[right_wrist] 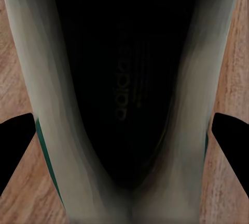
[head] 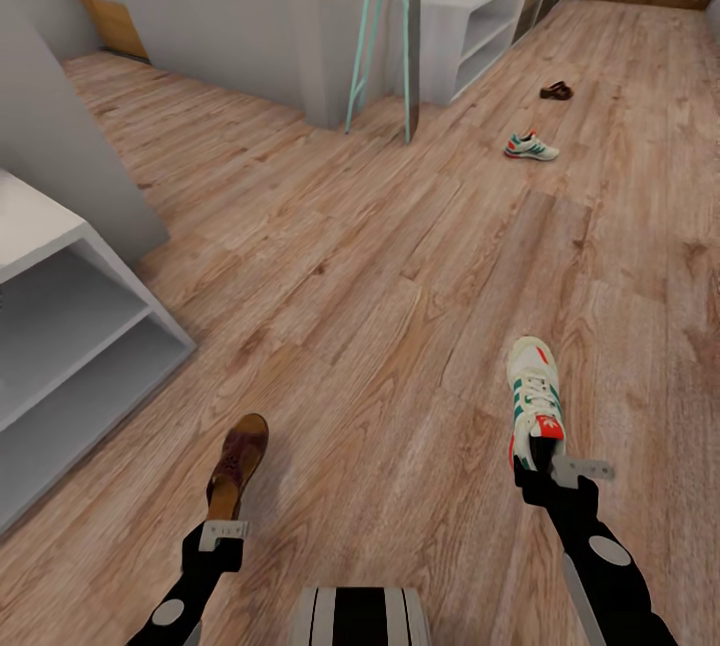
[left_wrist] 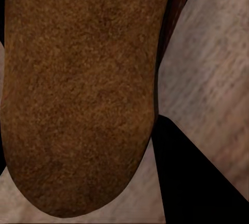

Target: Pick up the two gym shoes and the two sandals from the corridor floor and place them onto the hallstand (shoe rack) in the corridor, making sure they are on the rack and not on the floor. Arrange them so the two gym shoes are next to each other and the two sandals are next to each other.

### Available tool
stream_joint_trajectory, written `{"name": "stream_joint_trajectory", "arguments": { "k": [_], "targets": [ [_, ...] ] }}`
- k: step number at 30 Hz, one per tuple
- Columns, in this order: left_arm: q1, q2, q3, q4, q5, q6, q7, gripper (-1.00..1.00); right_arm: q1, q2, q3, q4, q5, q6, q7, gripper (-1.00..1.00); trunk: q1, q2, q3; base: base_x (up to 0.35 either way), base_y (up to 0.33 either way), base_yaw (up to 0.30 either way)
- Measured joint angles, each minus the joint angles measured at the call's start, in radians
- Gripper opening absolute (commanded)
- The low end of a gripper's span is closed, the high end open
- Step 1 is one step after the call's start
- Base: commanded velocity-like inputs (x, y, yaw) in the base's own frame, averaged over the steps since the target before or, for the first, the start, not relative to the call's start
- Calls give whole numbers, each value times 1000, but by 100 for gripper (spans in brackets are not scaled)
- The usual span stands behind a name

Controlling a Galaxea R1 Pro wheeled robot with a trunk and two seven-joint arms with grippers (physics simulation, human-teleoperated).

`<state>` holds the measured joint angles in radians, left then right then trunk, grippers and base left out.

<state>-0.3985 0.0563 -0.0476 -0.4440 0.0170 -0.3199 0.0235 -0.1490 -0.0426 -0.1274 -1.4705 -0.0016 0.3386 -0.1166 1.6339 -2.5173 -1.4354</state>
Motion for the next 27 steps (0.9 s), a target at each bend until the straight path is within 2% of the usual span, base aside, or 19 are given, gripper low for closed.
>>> {"name": "stream_joint_trajectory", "arguments": {
  "k": [4,9,12,13,14,15,16,17,20,22,25,27],
  "targets": [
    [14,1,1,2,10,-8,2,-100,0,0,-1,20,1,-5,1,-100,-2,1,15,0,0,0],
    [28,2,1,6,44,-11,2,-100,2,-3,-3,72,5,-13,1,-100,-4,2,35,0,0,0],
    [44,3,2,7,58,-16,2,-100,2,-4,-4,116,6,-57,-1,-100,-5,3,46,0,0,0],
    [51,3,2,7,63,-25,2,-100,3,-4,-4,149,6,-90,-2,-100,-6,3,50,0,0,-26],
    [82,3,2,7,84,-82,4,-100,3,-4,-4,287,9,-282,-2,-100,-6,3,55,0,0,-35],
    [88,3,2,8,89,-88,3,-100,4,-4,-4,383,4,-318,-2,-100,-7,4,60,0,0,-43],
    [92,3,2,8,93,-92,3,-100,3,-4,-4,390,6,-345,-2,-100,-7,4,65,0,0,-54],
    [100,3,3,8,102,-97,4,-100,4,-4,-4,442,5,-404,-2,-100,-8,4,70,0,0,-58],
    [117,3,11,8,126,-104,4,-100,4,-6,-4,545,5,-509,-1,-100,-9,5,86,0,0,-66],
    [132,3,28,8,149,-110,3,-100,4,-7,-4,638,4,-594,-1,-100,-10,5,97,0,0,-71],
    [146,4,41,8,158,-117,3,-100,4,-9,-4,732,5,-675,-1,-100,-11,6,113,0,0,-73],
    [152,5,44,8,159,-119,3,-100,4,-10,-4,768,5,-704,-1,-100,-12,6,124,0,0,-74]
  ]
}}
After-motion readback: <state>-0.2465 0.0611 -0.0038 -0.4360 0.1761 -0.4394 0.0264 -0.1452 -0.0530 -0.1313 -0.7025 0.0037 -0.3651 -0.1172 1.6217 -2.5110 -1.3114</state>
